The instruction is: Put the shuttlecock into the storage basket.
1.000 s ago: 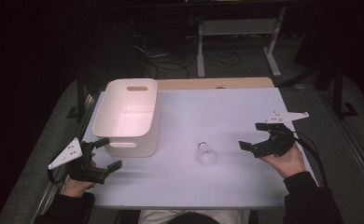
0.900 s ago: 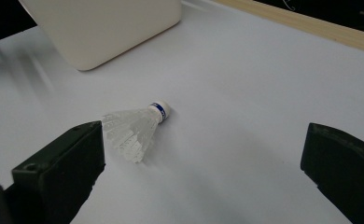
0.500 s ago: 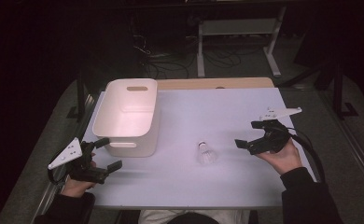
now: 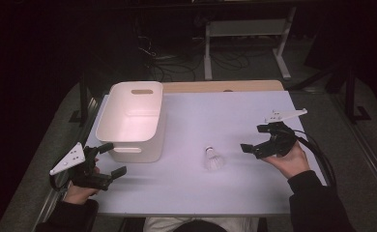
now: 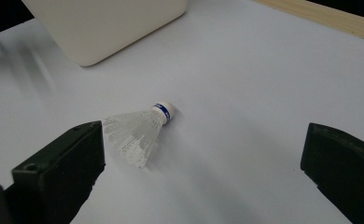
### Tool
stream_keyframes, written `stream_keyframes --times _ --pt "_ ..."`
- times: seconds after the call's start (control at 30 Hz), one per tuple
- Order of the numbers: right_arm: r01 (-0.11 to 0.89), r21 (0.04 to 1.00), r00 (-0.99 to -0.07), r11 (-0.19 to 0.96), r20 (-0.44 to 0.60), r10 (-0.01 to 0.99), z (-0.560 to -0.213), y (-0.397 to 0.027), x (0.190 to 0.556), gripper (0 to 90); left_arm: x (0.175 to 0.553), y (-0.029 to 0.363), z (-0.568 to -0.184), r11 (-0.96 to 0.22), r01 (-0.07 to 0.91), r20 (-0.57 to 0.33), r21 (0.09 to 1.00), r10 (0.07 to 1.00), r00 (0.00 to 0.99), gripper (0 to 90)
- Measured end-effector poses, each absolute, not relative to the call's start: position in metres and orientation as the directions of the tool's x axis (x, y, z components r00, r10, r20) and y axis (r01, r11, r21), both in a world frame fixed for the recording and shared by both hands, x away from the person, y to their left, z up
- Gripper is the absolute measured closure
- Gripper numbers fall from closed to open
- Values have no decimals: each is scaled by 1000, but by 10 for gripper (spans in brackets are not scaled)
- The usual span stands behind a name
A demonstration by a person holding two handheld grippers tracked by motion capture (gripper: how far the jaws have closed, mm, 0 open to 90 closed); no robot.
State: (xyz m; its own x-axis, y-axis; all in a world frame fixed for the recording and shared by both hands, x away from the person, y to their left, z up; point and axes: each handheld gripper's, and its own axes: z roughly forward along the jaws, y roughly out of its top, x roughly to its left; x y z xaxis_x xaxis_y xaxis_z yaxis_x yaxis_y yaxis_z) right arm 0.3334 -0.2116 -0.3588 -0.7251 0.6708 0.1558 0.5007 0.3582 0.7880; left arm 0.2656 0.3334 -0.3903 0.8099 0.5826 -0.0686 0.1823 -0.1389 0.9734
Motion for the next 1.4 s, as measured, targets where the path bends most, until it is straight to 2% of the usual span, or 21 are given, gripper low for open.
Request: stream_keyframes --times 0.83,1.4 --pt "517 758 -745 397 170 645 -362 -193 349 0 266 333 -390 -138 185 -73 973 578 813 0" --pt "548 723 -758 420 219 614 -377 -182 365 120 265 334 -390 -136 184 -74 973 575 815 0"
